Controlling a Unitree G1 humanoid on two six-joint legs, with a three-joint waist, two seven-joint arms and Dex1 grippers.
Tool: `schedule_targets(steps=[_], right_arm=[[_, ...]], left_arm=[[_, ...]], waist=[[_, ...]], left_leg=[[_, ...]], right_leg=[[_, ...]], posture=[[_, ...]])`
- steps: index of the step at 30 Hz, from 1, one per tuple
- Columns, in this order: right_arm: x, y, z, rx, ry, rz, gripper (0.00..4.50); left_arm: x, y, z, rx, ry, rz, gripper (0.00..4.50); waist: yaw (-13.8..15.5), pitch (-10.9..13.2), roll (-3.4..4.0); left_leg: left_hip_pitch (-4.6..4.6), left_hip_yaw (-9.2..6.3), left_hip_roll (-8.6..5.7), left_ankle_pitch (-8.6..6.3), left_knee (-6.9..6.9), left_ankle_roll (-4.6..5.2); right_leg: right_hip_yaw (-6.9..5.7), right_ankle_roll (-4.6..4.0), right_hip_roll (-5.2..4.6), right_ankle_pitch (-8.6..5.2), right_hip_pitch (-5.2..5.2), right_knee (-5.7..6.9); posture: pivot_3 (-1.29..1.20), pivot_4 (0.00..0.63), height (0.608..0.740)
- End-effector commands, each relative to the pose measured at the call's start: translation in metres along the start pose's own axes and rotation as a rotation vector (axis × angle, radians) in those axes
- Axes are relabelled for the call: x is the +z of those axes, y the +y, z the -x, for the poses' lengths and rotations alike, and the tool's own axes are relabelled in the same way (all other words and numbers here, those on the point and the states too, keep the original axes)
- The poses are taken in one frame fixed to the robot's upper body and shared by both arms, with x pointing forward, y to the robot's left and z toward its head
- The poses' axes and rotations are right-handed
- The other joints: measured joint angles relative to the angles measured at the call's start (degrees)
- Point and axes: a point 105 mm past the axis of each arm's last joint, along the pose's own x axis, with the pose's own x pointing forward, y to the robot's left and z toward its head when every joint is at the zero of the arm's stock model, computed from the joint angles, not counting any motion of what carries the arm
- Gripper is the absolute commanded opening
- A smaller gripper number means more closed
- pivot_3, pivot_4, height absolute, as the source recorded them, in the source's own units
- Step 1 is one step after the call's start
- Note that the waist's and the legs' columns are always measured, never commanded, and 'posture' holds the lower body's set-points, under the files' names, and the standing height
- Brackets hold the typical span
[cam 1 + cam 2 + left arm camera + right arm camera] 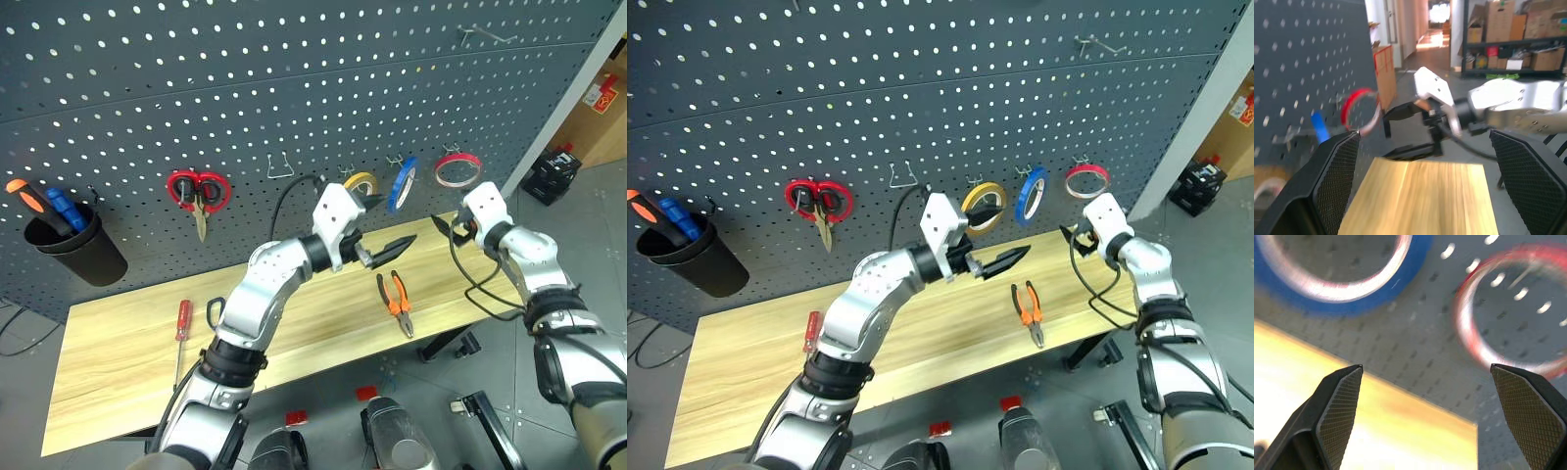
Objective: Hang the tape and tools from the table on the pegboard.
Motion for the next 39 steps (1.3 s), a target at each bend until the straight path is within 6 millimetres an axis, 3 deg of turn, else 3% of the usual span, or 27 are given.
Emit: schedule_targets(steps=[1, 6, 12, 16, 22, 25, 39], right_arm=[[0.015, -0.002, 0.014, 0.004, 0.020, -0.029, 4.48], [0.015, 0.035, 0.022, 0.054, 0.217, -0.213, 4.48], [0.029, 0.071, 0.020, 0.086, 0.398, -0.430, 4.48], [0.031, 0.074, 0.023, 0.063, 0.508, -0.496, 4.48], [0.020, 0.071, 0.024, 0.028, 0.605, -0.438, 4.48], [0.015, 0.072, 0.022, 0.015, 0.624, -0.438, 4.48], [0.015, 0.082, 0.002, 0.000, 0.652, -0.515, 4.48]], left_arm=[[-0.007, -0.005, 0.024, 0.006, 0.032, -0.034, 4.50], [-0.034, -0.014, 0.068, 0.020, 0.152, 0.006, 4.50], [-0.043, -0.031, 0.102, 0.060, 0.225, 0.055, 4.50], [-0.047, -0.045, 0.116, 0.081, 0.260, 0.089, 4.50], [-0.047, -0.056, 0.119, 0.124, 0.263, 0.115, 4.50], [-0.045, -0.057, 0.119, 0.139, 0.263, 0.117, 4.50], [-0.044, -0.058, 0.124, 0.166, 0.274, 0.119, 4.50]], waist=[[0.87, 0.91, -0.02], [2.84, 3.97, -0.20], [5.33, 7.34, -0.35], [6.76, 8.99, -0.34], [7.72, 10.38, -0.41], [7.71, 10.83, -0.54], [8.41, 12.40, -0.85]], left_leg=[[0.08, 0.06, 0.05, -0.04, 0.01, 0.05], [0.50, 0.31, 0.08, -0.39, 0.09, 0.48], [0.44, 0.24, 0.14, -0.40, 0.13, 0.48], [0.37, 0.27, 0.15, -0.40, 0.14, 0.48], [0.16, 0.31, 0.10, -0.40, 0.11, 0.49], [-0.31, 0.38, 0.10, -0.38, 0.17, 0.48], [-0.73, 0.57, 0.14, -0.33, 0.19, 0.42]], right_leg=[[0.11, 0.00, -0.02, 0.00, 0.05, 0.00], [0.77, 0.05, -0.02, 0.03, 0.06, 0.06], [0.76, 0.02, -0.03, 0.03, -0.14, 0.16], [0.75, 0.00, -0.13, 0.04, -0.25, 0.16], [0.67, -0.05, -0.24, 0.08, -0.54, 0.21], [0.73, -0.05, -0.22, 0.08, -1.19, 0.57], [0.96, -0.05, -0.09, 0.08, -1.90, 0.96]], posture=[[-0.26, 0.289, 0.740], [-0.25, 0.366, 0.740], [-0.23, 0.425, 0.740], [-0.20, 0.452, 0.740], [-0.17, 0.458, 0.740], [-0.15, 0.467, 0.740], [-0.12, 0.469, 0.740]])
